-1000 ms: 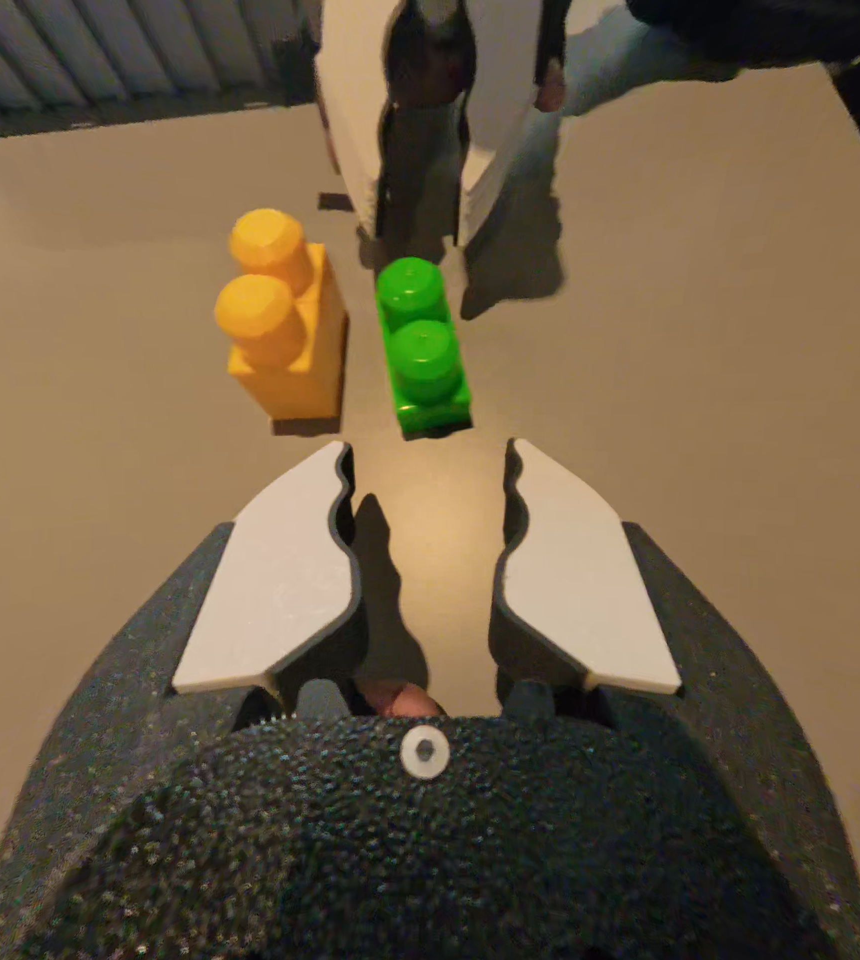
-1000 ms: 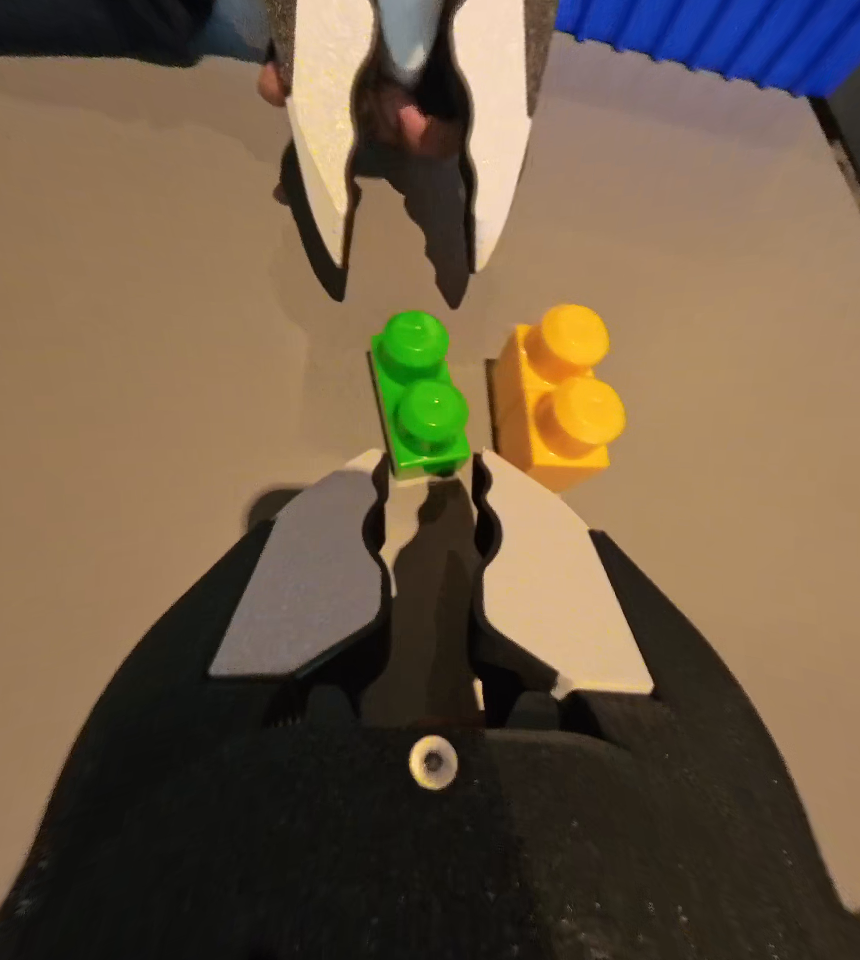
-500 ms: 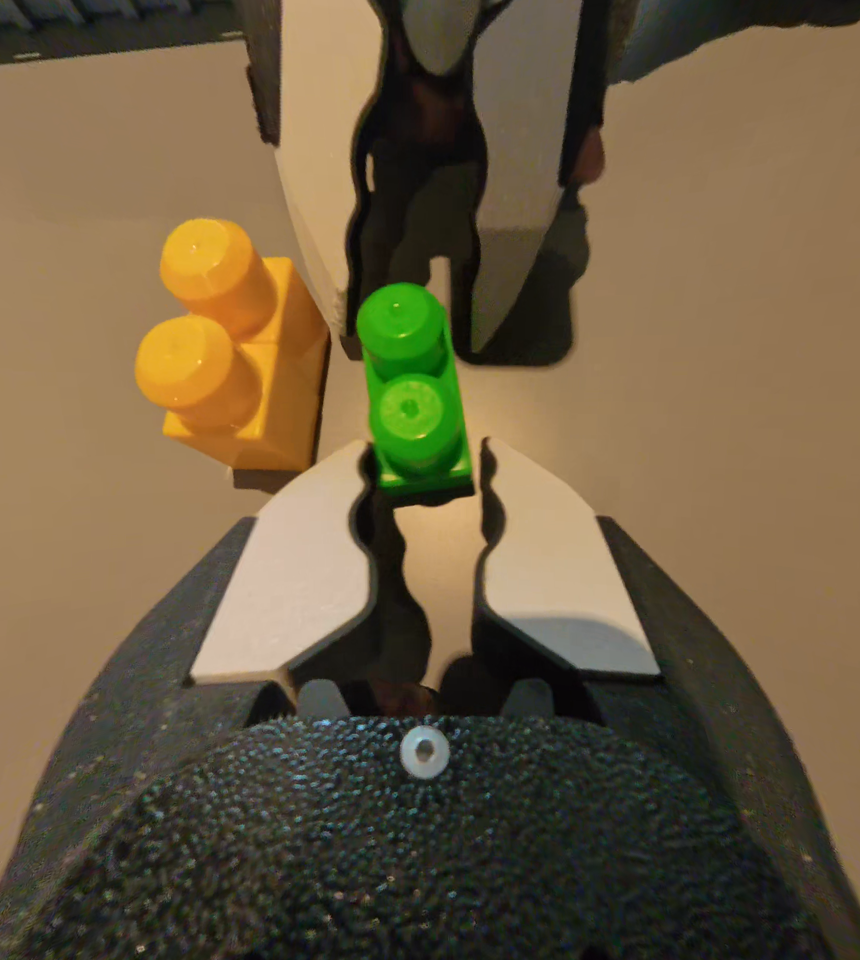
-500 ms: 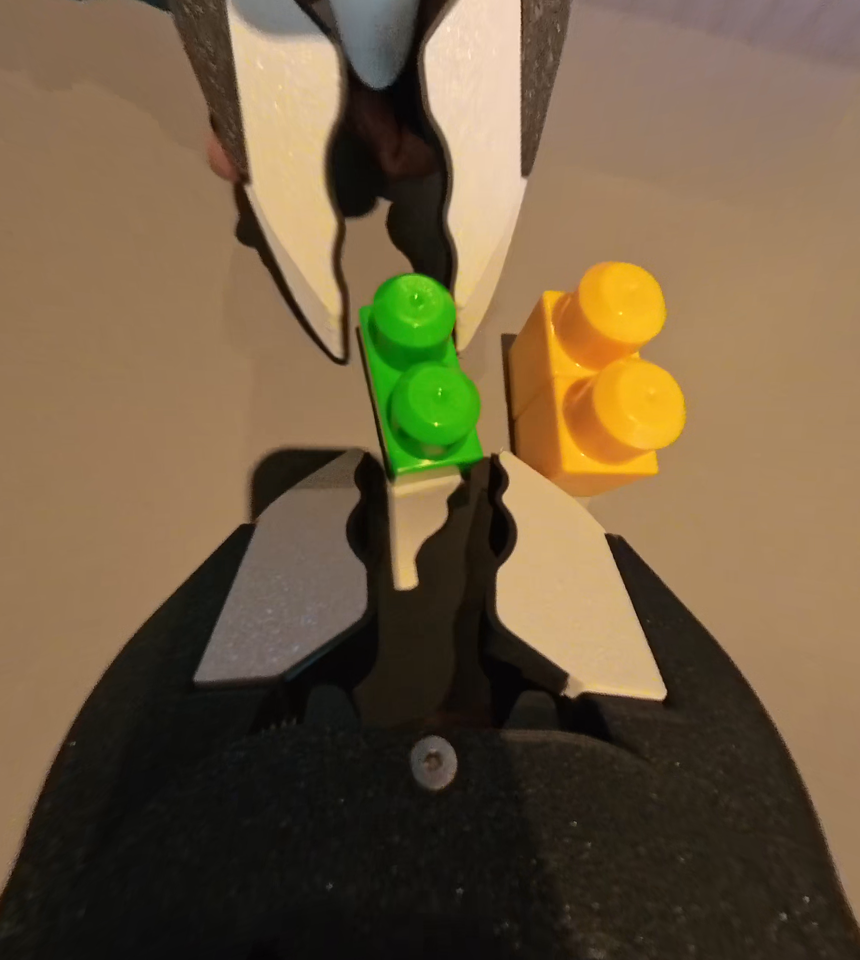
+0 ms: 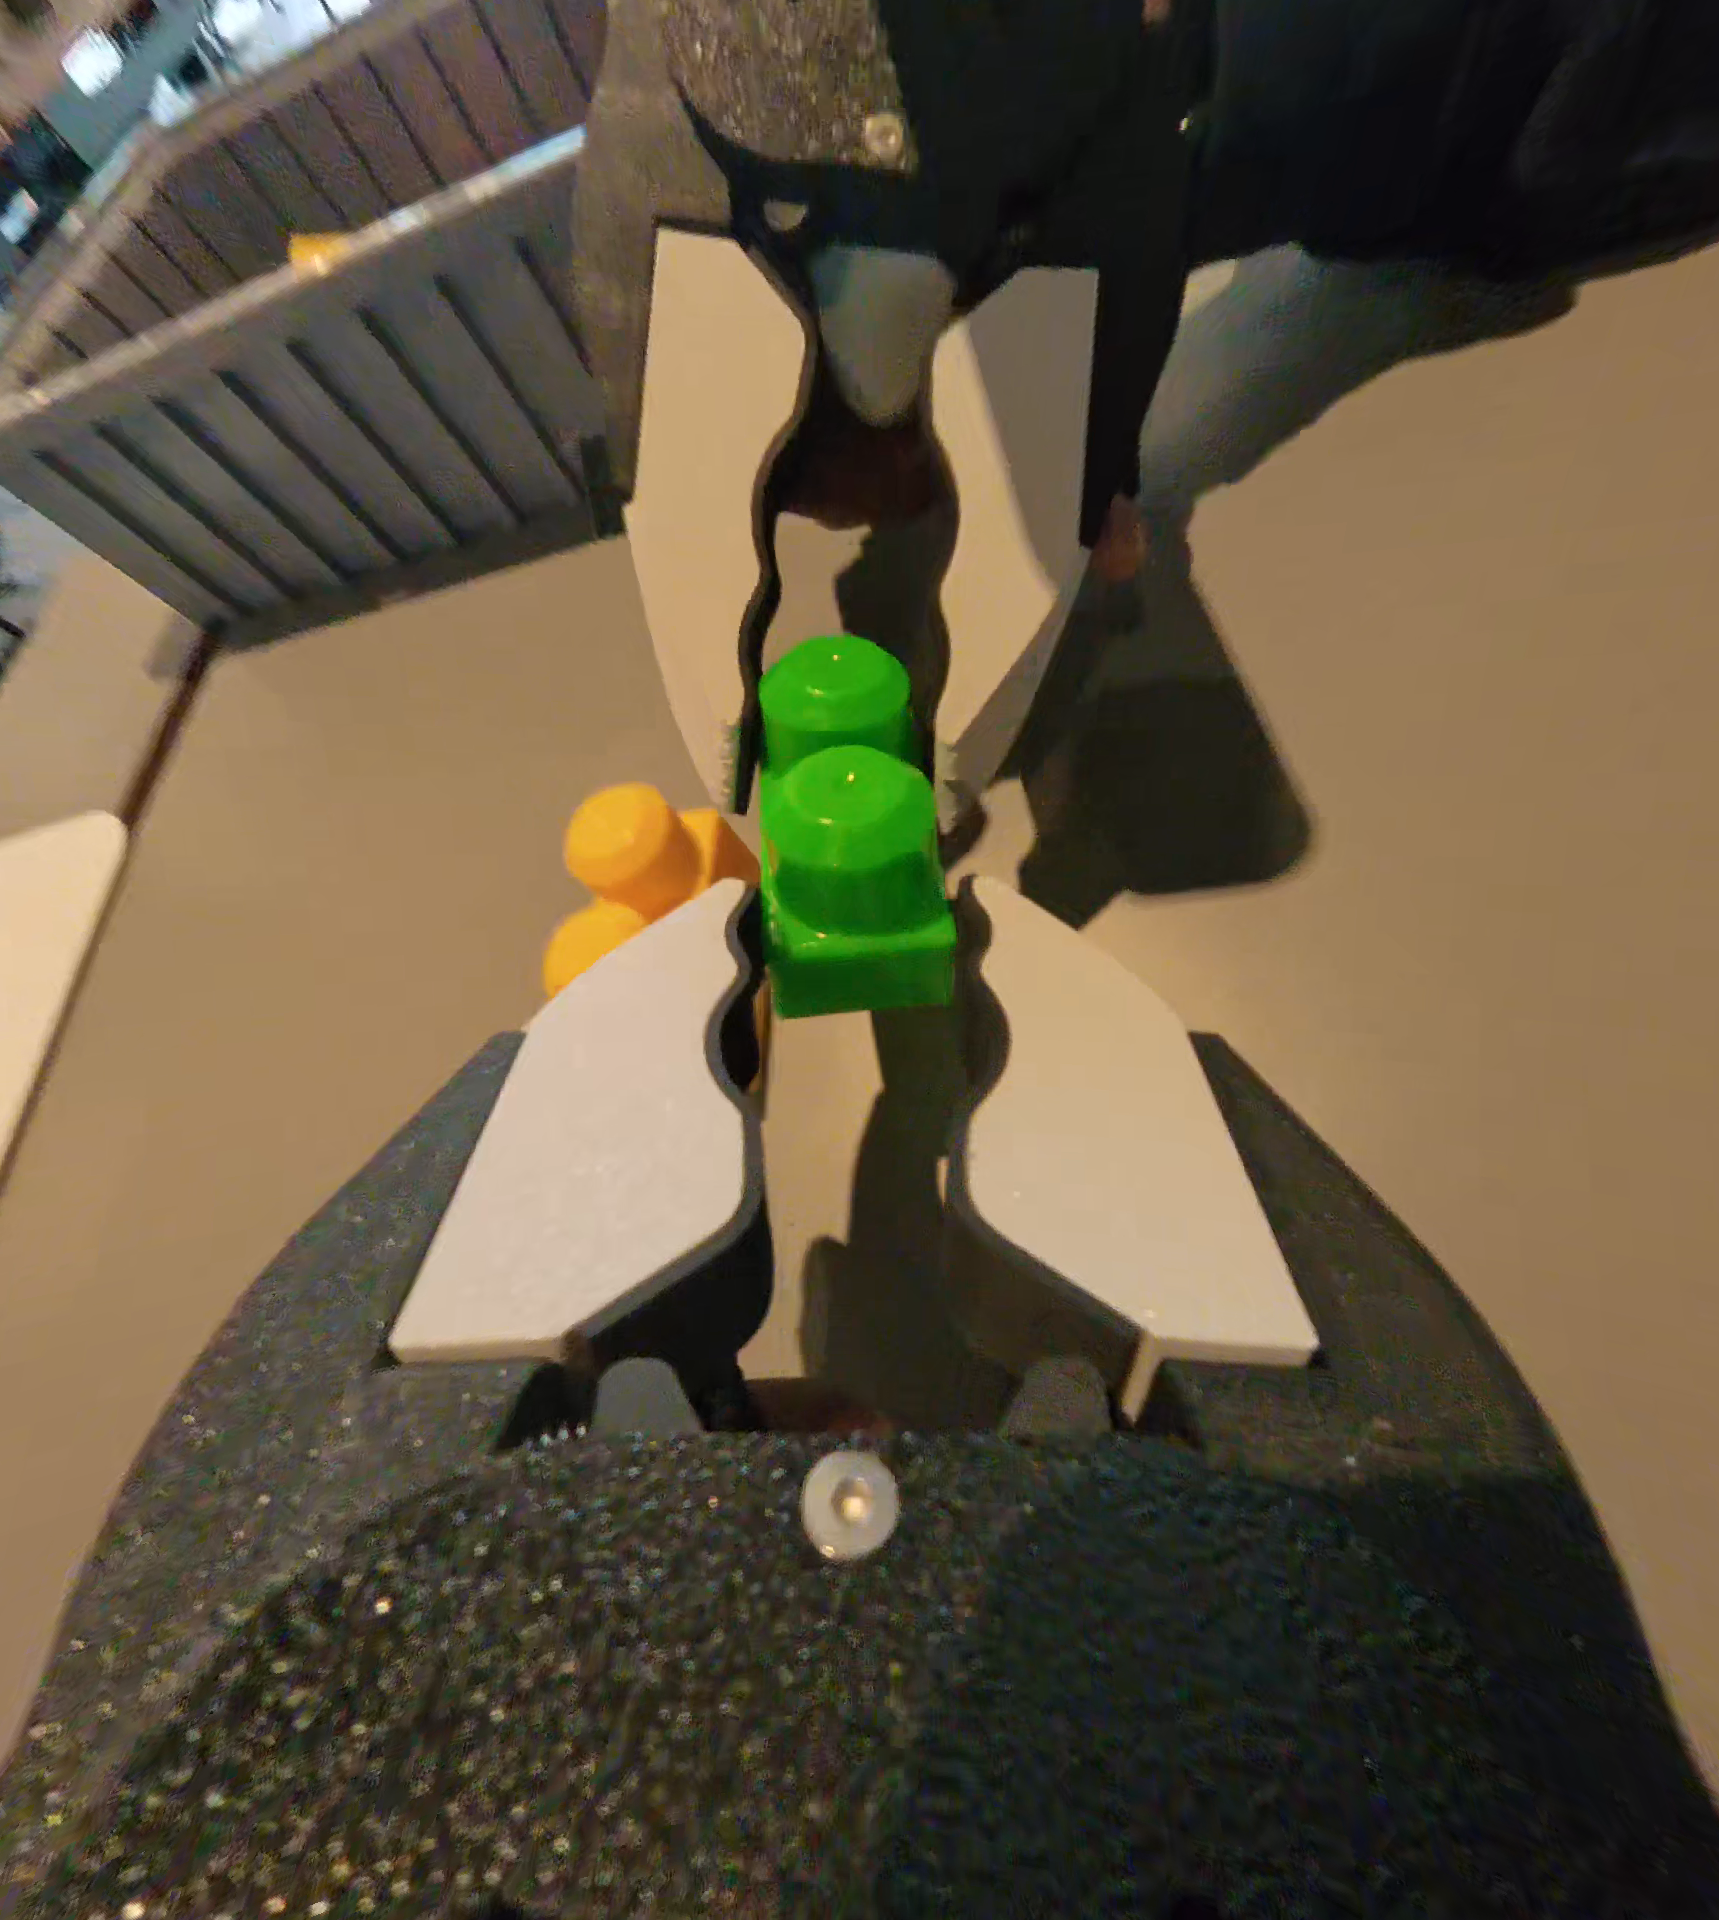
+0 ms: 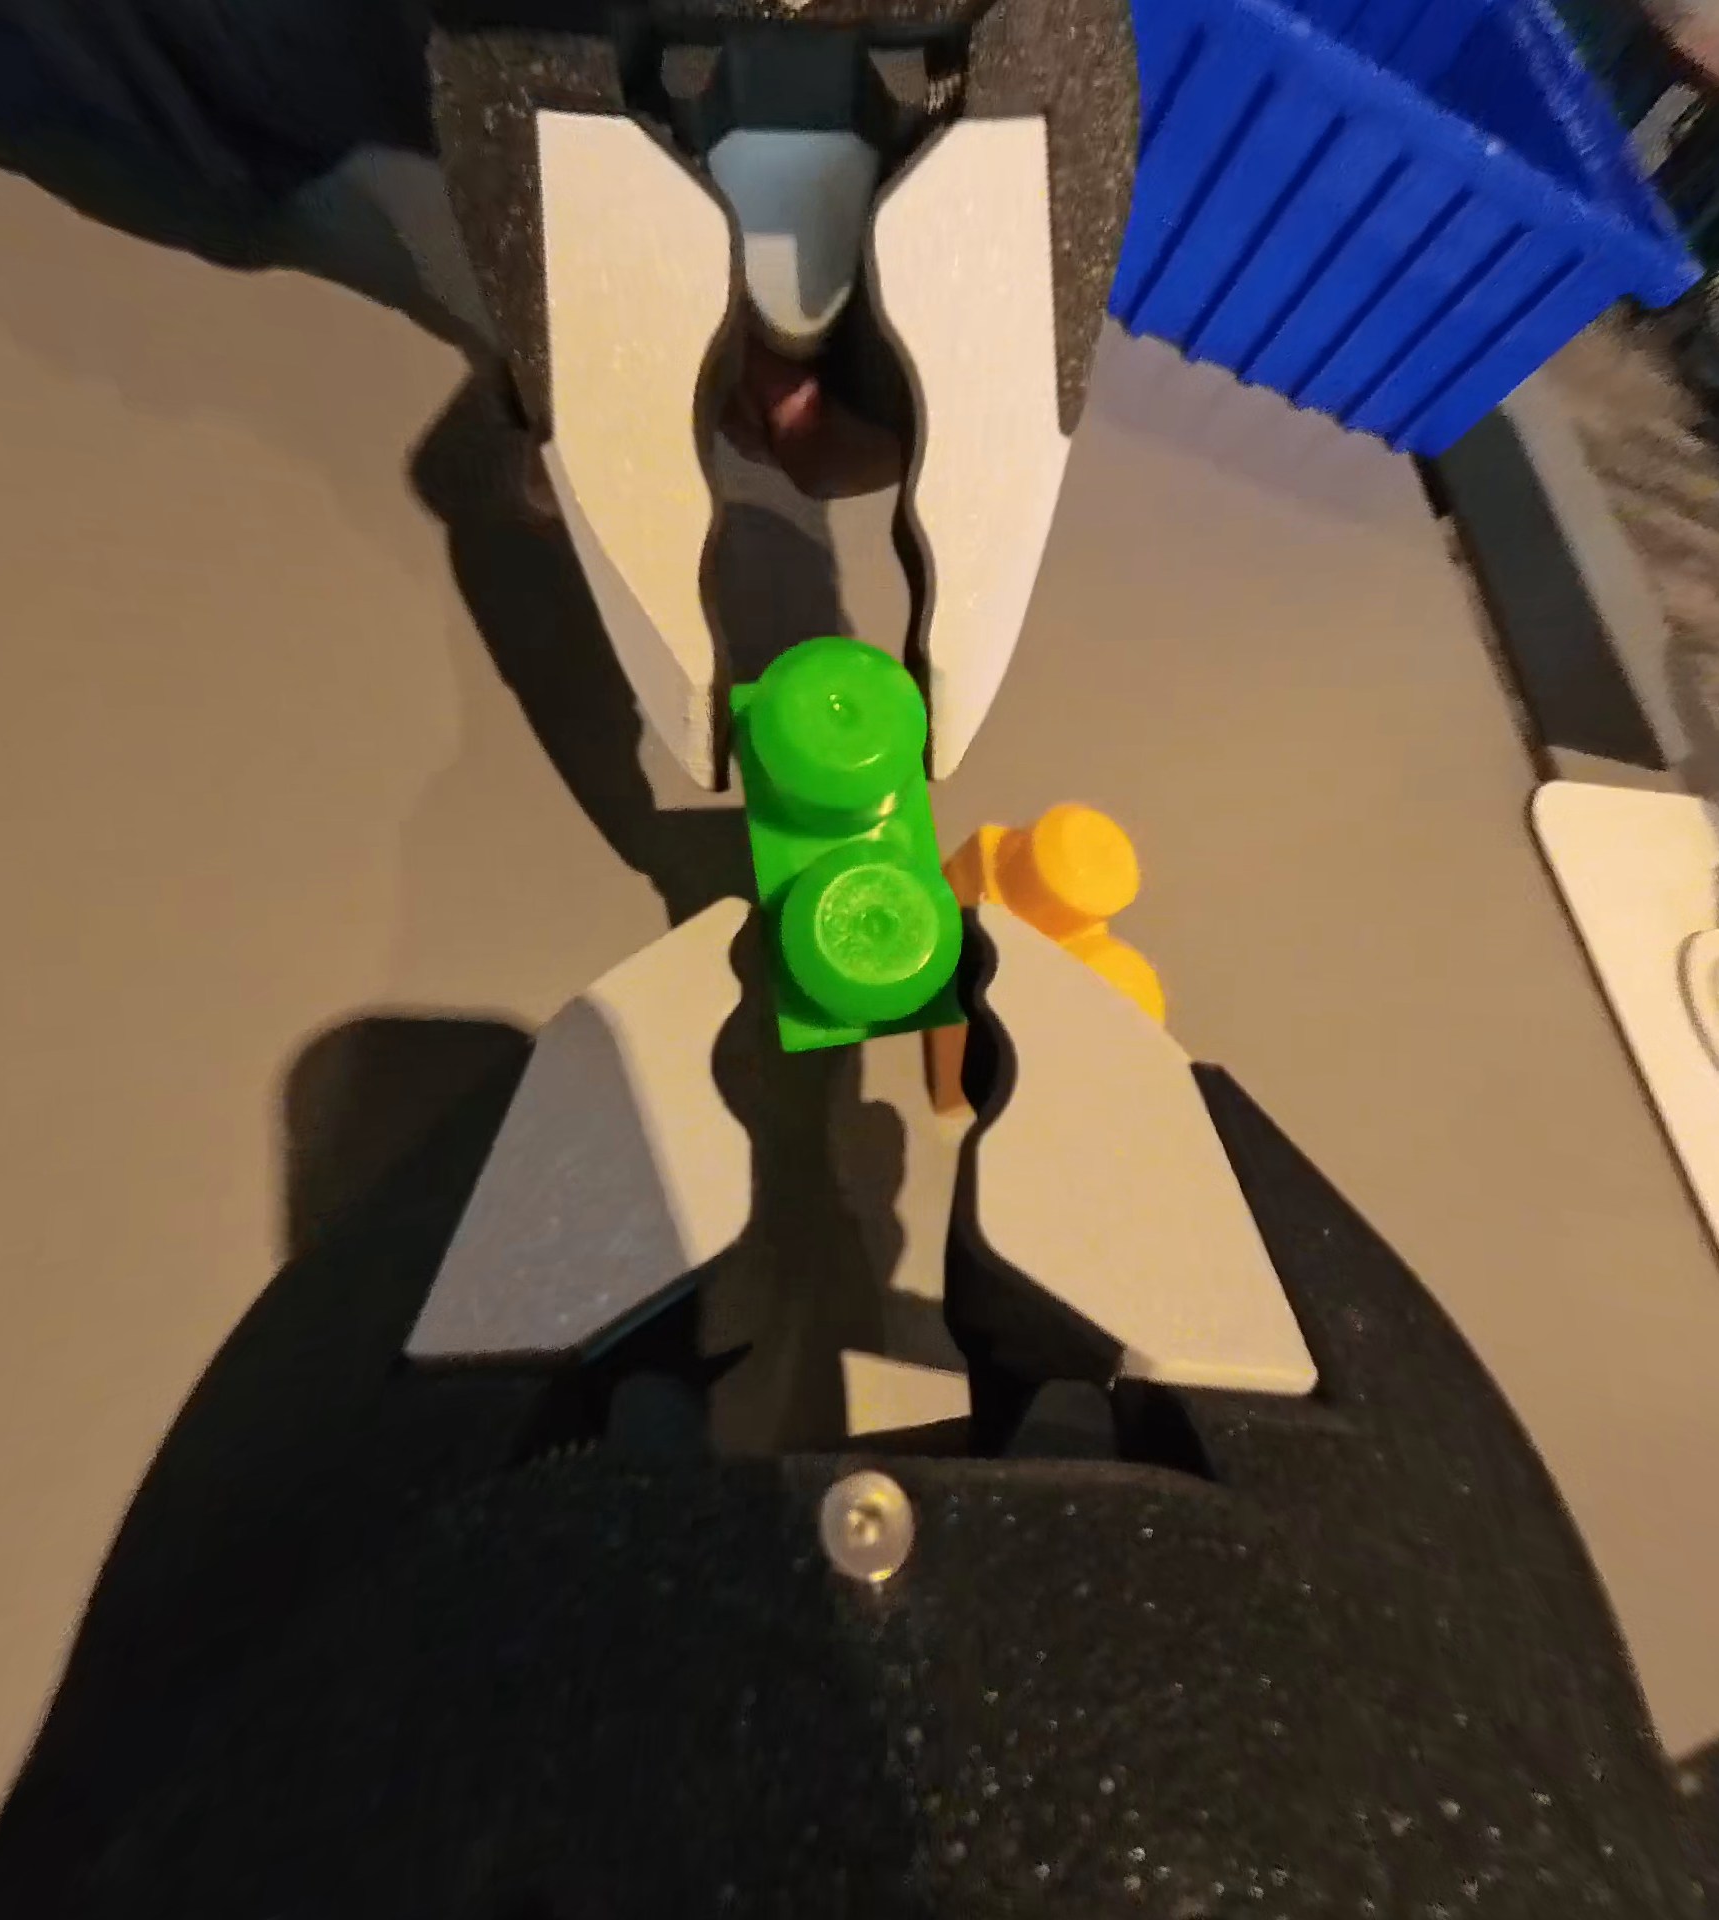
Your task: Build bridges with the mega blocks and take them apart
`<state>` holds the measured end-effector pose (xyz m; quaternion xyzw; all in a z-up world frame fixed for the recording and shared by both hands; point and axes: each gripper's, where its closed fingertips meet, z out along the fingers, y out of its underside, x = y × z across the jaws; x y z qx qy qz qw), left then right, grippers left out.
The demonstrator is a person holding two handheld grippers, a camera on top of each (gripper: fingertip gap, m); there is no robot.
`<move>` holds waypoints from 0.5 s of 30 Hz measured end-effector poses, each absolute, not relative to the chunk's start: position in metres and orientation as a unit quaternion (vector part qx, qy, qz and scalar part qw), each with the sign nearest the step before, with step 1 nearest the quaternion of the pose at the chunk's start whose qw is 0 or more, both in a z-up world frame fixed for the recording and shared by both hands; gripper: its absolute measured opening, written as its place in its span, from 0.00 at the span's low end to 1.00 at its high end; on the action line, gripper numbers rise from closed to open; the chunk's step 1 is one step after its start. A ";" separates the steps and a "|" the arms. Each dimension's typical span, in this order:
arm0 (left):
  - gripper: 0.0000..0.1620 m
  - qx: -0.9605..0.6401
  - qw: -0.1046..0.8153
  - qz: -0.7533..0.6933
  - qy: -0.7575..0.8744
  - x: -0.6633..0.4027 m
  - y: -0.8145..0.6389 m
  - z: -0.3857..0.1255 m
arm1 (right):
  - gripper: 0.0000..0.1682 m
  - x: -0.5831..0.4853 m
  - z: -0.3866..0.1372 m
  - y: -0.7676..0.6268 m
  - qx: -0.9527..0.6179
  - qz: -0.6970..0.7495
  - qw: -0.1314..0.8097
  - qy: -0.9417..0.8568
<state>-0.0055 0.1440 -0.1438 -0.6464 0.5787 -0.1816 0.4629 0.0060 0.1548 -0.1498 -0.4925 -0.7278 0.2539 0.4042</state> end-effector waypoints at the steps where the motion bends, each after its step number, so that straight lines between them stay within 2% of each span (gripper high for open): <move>1: 0.21 -0.640 0.470 -0.181 0.580 -0.006 0.146 -0.139 | 0.21 0.005 -0.145 0.157 -0.491 0.253 0.411 -0.725; 7: 0.21 -0.636 0.464 -0.172 0.592 -0.013 0.180 -0.122 | 0.21 -0.002 -0.128 0.190 -0.508 0.243 0.417 -0.713; 15: 0.21 -0.657 0.433 -0.269 0.556 -0.019 0.205 -0.125 | 0.22 -0.006 -0.128 0.215 -0.558 0.253 0.367 -0.700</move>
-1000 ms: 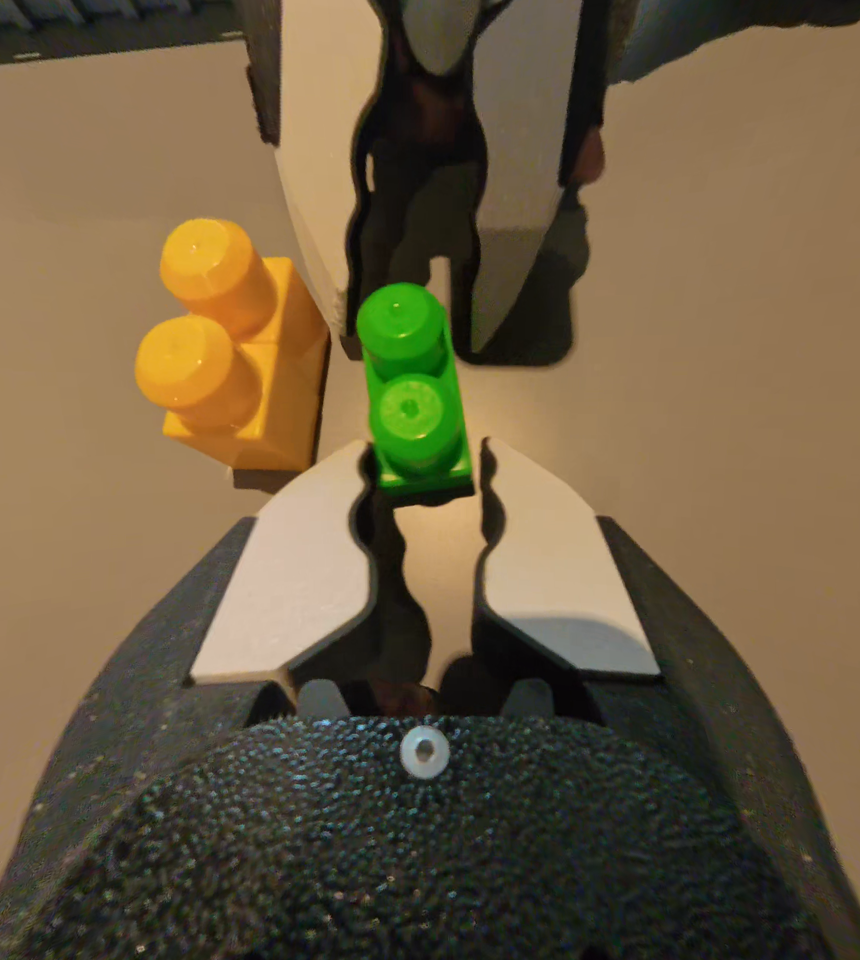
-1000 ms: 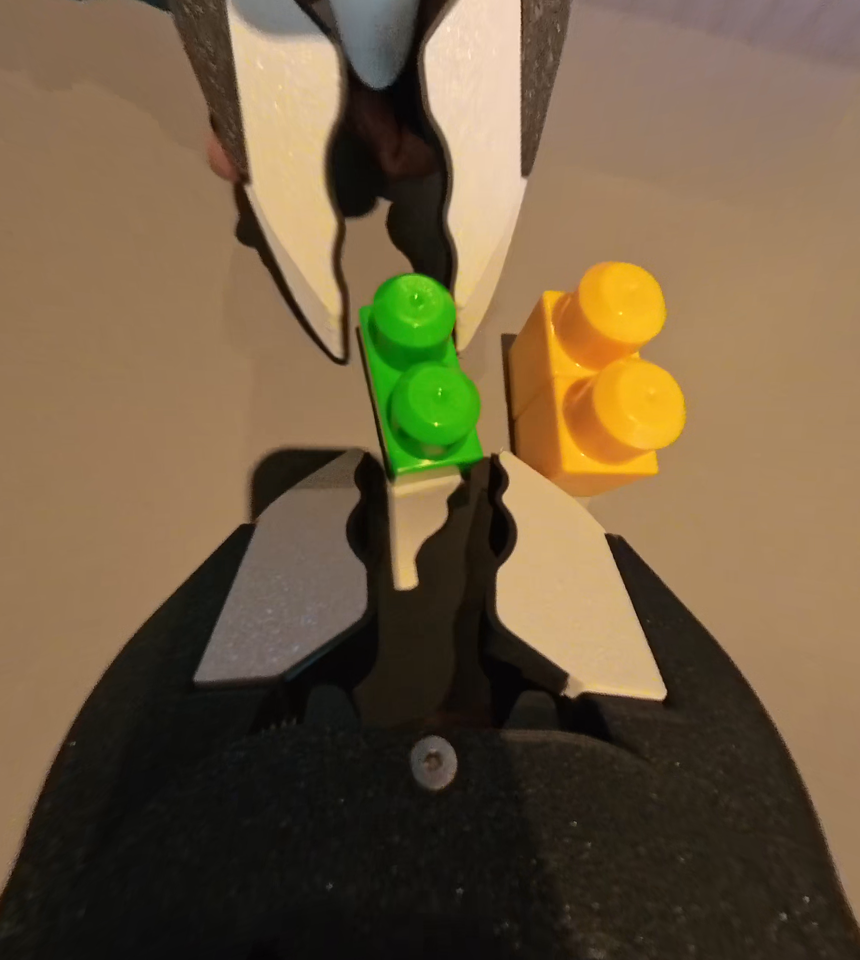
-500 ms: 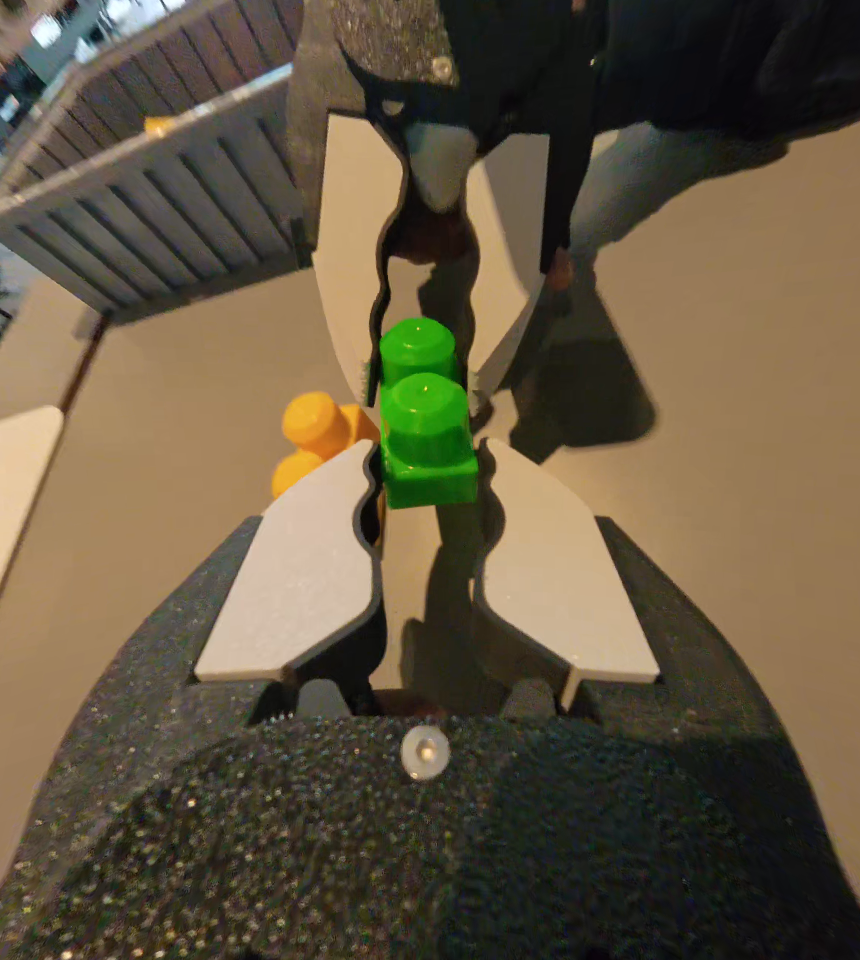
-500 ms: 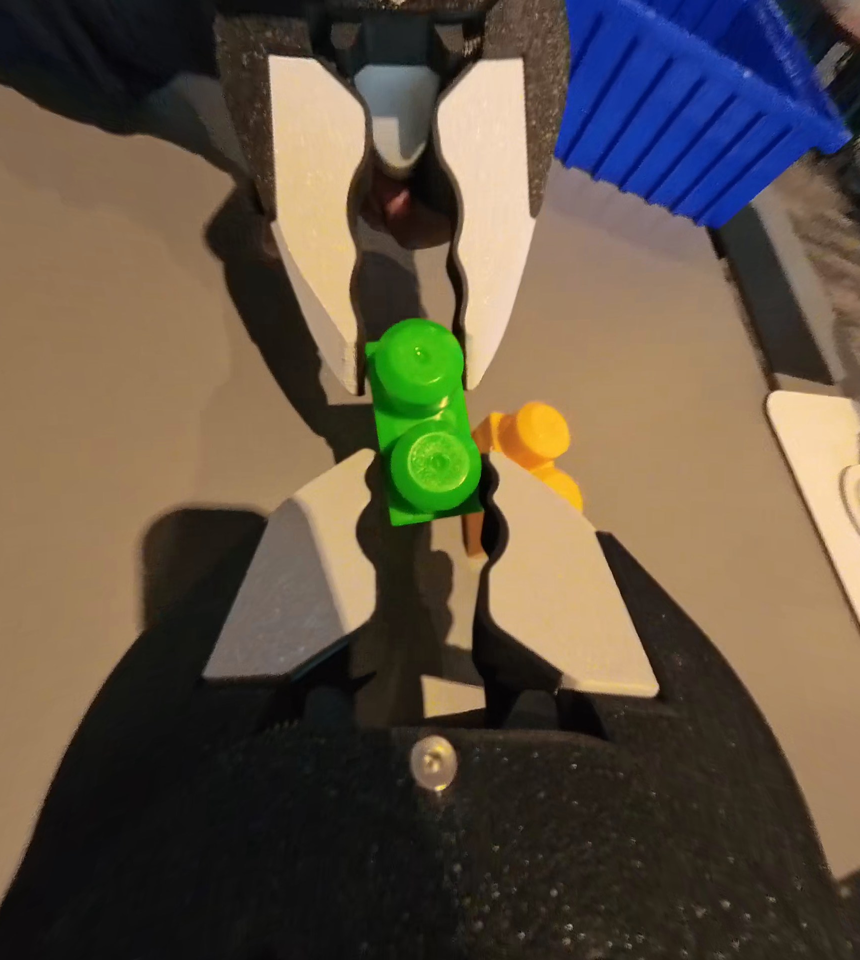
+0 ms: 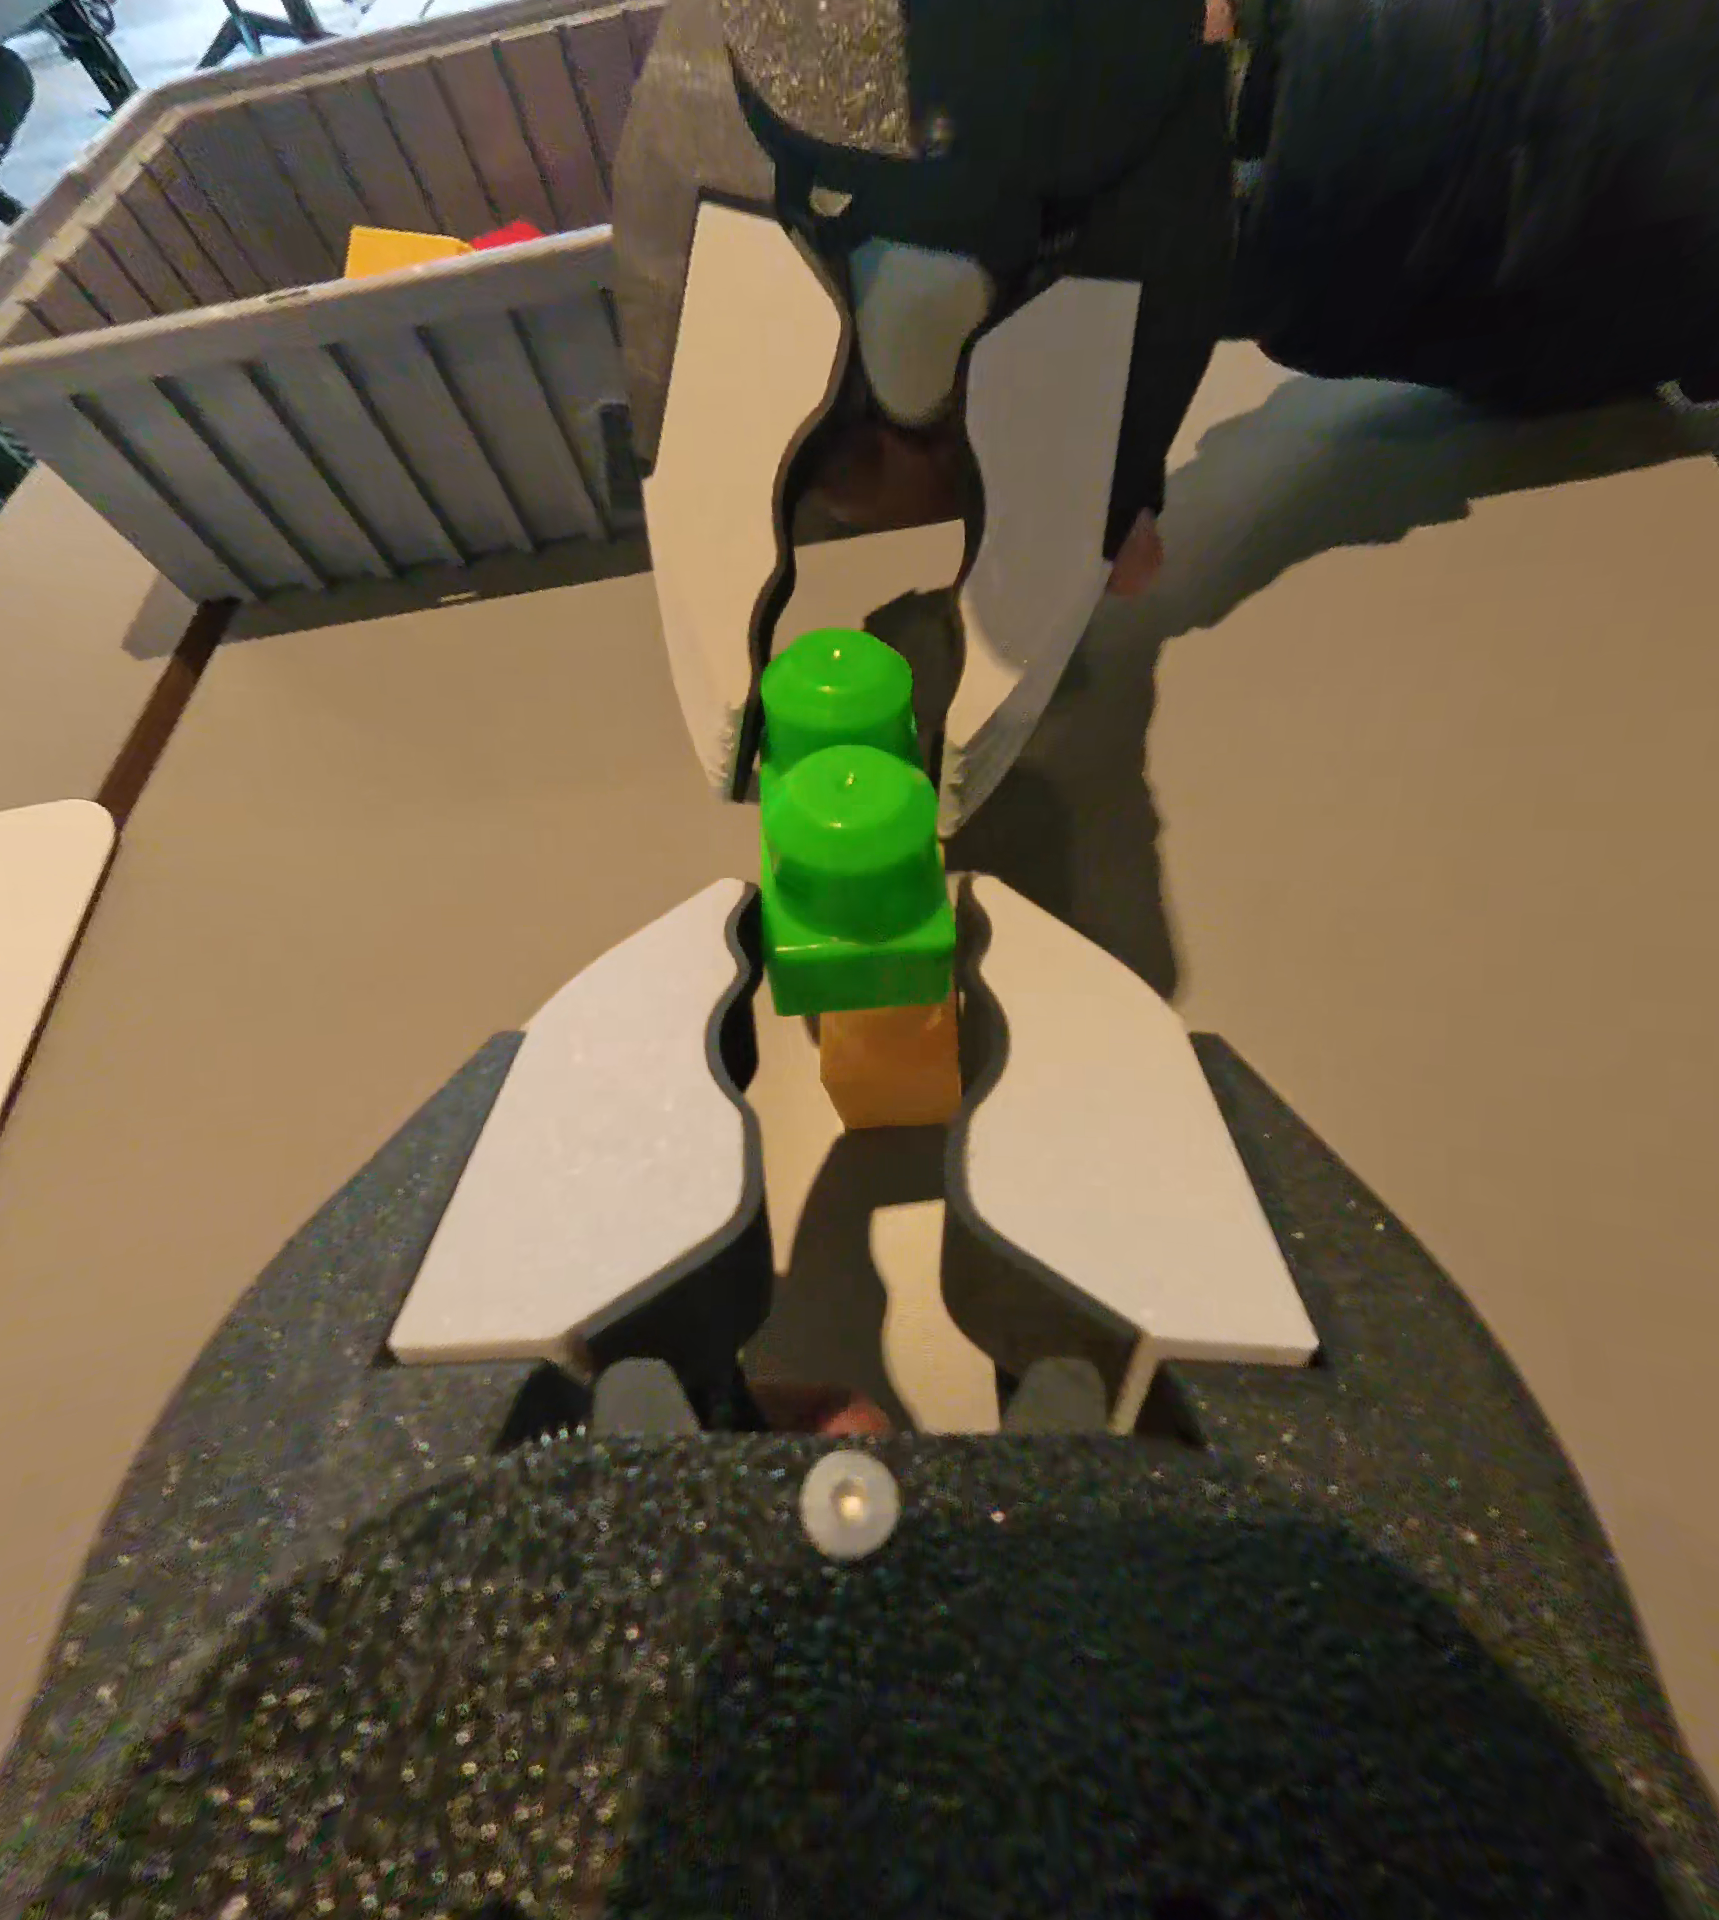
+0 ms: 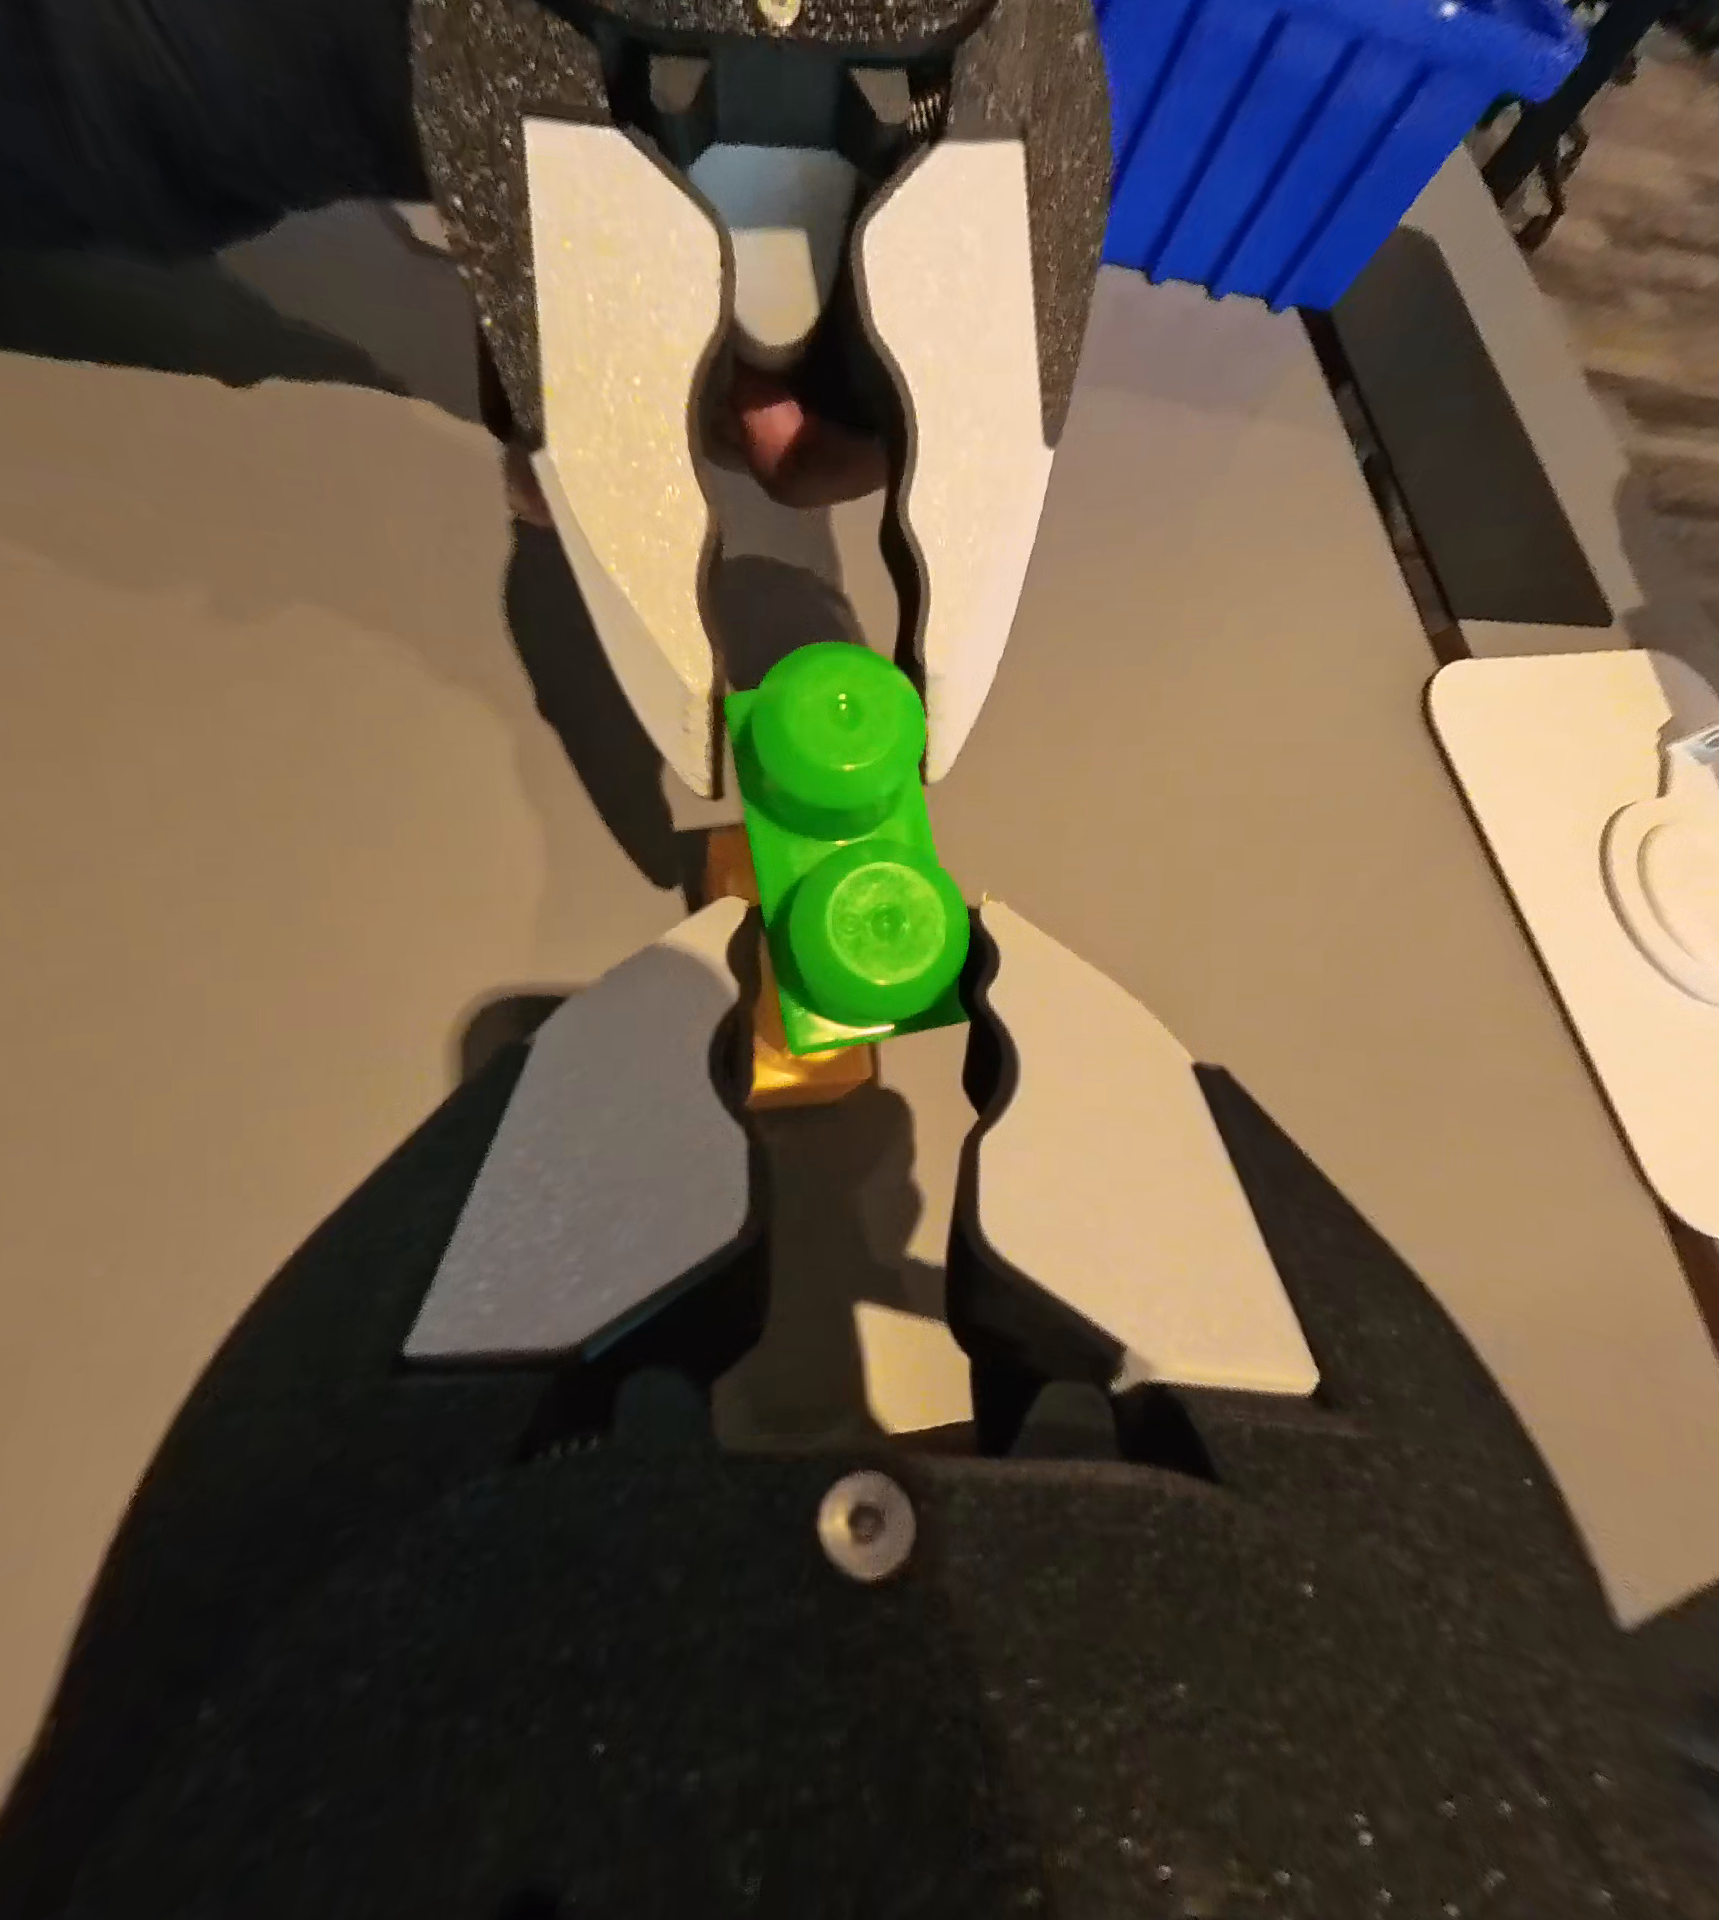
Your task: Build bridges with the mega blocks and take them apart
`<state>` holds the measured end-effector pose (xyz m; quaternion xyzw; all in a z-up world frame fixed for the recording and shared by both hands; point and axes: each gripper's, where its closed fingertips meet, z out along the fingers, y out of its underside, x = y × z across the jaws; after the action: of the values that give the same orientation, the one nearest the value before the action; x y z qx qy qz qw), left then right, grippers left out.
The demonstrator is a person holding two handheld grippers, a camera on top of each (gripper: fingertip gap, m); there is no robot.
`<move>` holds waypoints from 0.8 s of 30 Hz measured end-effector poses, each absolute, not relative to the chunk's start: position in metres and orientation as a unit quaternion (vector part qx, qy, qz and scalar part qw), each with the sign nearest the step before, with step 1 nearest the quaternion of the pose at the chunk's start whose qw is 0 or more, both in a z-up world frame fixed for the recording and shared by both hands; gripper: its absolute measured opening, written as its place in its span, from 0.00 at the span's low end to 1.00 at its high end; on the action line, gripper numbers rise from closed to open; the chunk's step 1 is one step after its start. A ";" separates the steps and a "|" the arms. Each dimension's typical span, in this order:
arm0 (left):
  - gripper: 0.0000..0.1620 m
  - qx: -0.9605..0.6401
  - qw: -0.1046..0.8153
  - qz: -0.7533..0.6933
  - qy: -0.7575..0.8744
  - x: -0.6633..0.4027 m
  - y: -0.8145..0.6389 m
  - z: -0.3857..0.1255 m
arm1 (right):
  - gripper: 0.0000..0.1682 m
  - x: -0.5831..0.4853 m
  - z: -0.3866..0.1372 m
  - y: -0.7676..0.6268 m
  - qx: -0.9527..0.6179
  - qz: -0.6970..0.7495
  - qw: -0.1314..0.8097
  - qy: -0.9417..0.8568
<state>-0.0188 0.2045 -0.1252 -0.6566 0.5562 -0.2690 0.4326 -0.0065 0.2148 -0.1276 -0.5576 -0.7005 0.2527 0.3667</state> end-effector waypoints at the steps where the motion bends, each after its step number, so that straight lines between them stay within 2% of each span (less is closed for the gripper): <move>1: 0.21 -0.656 0.433 -0.271 0.556 -0.019 0.205 -0.128 | 0.22 -0.006 -0.130 0.215 -0.562 0.254 0.363 -0.698; 9: 0.21 -0.675 0.392 -0.285 0.557 -0.019 0.205 -0.155 | 0.22 -0.005 -0.155 0.215 -0.589 0.265 0.311 -0.697; 19: 0.21 -0.687 0.386 -0.334 0.517 -0.020 0.205 -0.159 | 0.22 -0.007 -0.158 0.213 -0.601 0.338 0.293 -0.663; 24: 0.22 -0.695 0.389 -0.295 0.528 -0.021 0.205 -0.165 | 0.22 -0.007 -0.163 0.213 -0.610 0.291 0.298 -0.674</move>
<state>-0.0210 0.2051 -0.1653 -0.6947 0.5280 -0.2954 0.3890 -0.0066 0.2132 -0.1628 -0.6102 -0.6736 0.2913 0.2985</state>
